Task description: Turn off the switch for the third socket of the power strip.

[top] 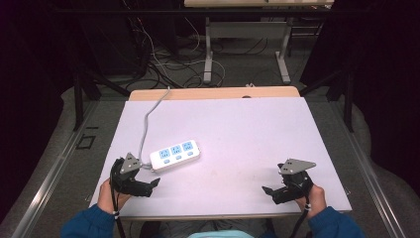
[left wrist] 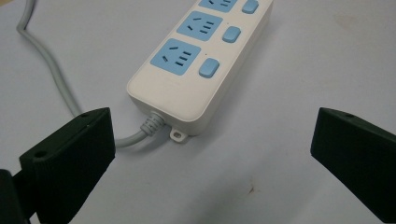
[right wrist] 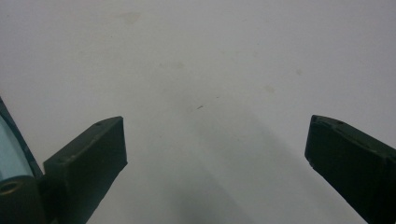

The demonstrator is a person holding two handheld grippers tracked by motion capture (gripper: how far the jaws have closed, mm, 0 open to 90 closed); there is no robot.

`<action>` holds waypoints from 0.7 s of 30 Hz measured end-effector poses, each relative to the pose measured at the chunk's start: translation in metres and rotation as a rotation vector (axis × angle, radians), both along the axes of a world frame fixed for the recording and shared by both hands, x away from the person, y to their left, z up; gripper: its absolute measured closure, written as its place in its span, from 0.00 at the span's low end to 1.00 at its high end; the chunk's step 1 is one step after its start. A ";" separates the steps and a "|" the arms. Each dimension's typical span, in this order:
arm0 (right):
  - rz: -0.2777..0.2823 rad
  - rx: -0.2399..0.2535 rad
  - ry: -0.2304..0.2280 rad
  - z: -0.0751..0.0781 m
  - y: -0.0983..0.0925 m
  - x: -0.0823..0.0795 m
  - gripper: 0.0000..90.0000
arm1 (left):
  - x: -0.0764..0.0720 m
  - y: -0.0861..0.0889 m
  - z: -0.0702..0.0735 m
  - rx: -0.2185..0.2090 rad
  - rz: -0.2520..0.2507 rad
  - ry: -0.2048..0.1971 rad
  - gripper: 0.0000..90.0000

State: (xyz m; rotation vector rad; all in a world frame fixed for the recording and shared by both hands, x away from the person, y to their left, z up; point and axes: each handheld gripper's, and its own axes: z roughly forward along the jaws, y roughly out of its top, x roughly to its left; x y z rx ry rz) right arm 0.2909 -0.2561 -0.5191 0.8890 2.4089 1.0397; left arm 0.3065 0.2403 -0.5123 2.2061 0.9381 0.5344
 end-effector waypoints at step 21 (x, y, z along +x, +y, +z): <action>-0.002 0.000 0.000 0.000 0.000 0.000 0.05 | -0.014 0.016 -0.008 -0.027 -0.004 -0.022 0.00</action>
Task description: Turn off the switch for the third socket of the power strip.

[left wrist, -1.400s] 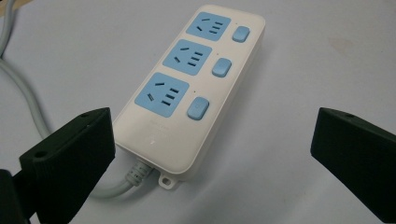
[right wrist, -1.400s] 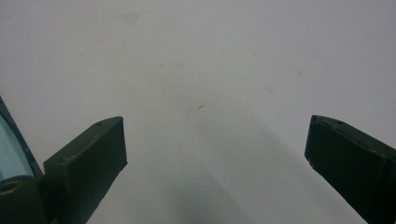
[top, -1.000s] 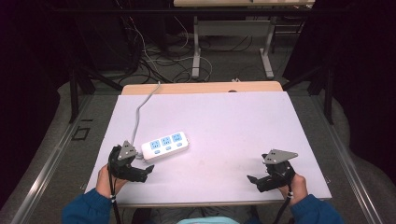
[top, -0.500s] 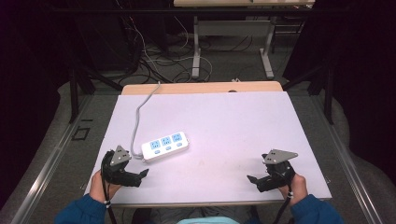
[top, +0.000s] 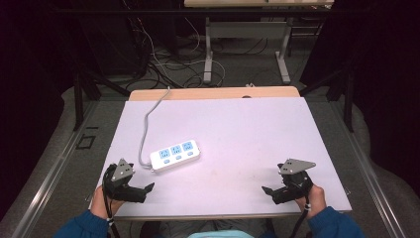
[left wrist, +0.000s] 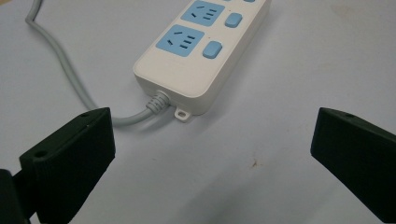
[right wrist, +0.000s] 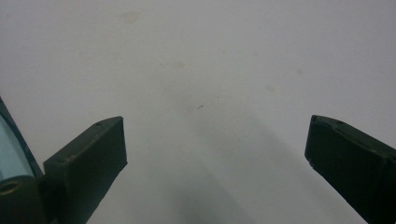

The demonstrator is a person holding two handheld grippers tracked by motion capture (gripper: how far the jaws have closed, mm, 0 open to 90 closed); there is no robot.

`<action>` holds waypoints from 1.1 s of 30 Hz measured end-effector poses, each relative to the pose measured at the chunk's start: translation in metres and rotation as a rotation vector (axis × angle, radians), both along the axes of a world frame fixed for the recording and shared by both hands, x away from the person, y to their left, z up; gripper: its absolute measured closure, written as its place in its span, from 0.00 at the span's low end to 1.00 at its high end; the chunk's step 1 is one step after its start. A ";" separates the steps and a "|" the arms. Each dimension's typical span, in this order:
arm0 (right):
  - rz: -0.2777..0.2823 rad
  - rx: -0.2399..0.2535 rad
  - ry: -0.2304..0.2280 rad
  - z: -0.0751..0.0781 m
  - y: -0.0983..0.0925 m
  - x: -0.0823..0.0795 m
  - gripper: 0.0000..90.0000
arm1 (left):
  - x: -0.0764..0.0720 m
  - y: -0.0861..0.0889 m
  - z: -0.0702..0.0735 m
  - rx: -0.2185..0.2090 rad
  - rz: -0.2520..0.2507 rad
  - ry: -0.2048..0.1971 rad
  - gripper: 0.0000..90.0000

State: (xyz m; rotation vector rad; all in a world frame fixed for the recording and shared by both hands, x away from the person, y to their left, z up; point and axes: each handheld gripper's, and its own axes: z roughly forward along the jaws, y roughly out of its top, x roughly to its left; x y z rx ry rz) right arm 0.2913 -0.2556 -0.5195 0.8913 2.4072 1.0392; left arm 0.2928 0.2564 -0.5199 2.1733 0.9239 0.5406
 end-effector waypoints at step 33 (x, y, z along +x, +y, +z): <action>-0.001 0.000 0.004 0.000 0.000 0.000 0.05 | -0.006 0.009 -0.007 -0.008 0.003 -0.015 0.00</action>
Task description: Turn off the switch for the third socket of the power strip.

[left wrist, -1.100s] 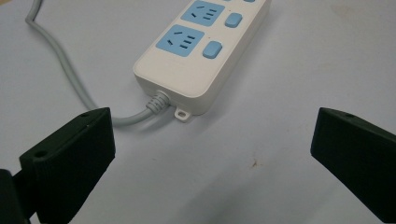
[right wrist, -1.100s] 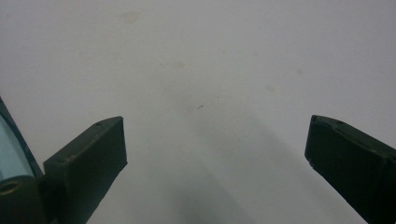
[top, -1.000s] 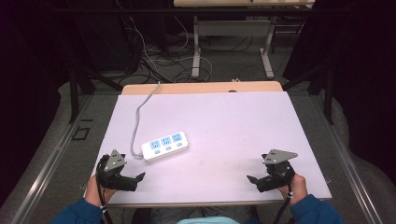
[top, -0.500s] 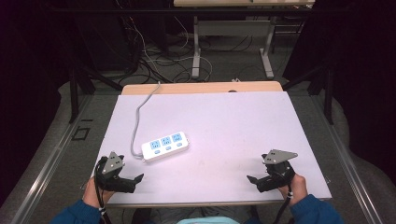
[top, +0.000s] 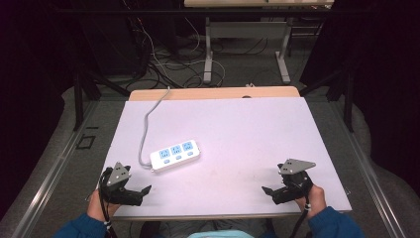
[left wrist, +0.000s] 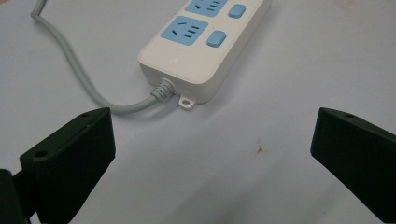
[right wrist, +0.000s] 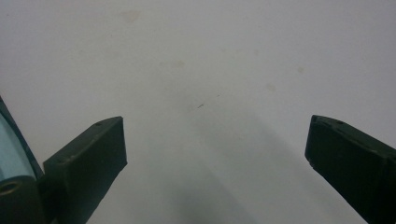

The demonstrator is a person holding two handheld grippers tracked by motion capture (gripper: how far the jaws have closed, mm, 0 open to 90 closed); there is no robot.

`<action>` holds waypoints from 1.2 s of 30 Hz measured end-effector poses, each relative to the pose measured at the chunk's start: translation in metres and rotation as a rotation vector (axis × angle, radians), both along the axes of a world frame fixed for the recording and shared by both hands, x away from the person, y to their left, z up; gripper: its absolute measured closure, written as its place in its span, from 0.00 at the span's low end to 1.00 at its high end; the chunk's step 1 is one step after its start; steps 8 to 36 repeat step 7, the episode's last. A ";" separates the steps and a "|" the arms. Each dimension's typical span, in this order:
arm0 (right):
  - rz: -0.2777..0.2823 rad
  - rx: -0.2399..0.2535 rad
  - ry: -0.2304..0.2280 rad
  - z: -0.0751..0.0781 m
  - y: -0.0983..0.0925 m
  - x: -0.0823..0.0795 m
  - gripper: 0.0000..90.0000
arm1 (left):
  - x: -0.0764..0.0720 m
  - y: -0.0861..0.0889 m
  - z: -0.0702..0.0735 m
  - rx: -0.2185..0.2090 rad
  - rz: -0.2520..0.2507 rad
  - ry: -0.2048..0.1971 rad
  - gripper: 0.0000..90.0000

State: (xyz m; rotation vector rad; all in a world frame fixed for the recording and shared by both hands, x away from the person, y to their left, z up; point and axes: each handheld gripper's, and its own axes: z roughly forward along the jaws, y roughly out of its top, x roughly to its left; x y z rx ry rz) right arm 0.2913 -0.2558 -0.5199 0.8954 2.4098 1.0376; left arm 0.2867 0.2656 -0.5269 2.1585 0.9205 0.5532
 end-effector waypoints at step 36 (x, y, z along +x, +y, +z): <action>0.002 -0.001 -0.001 0.000 0.000 0.000 0.05 | 0.001 0.000 0.000 0.000 -0.005 0.000 0.00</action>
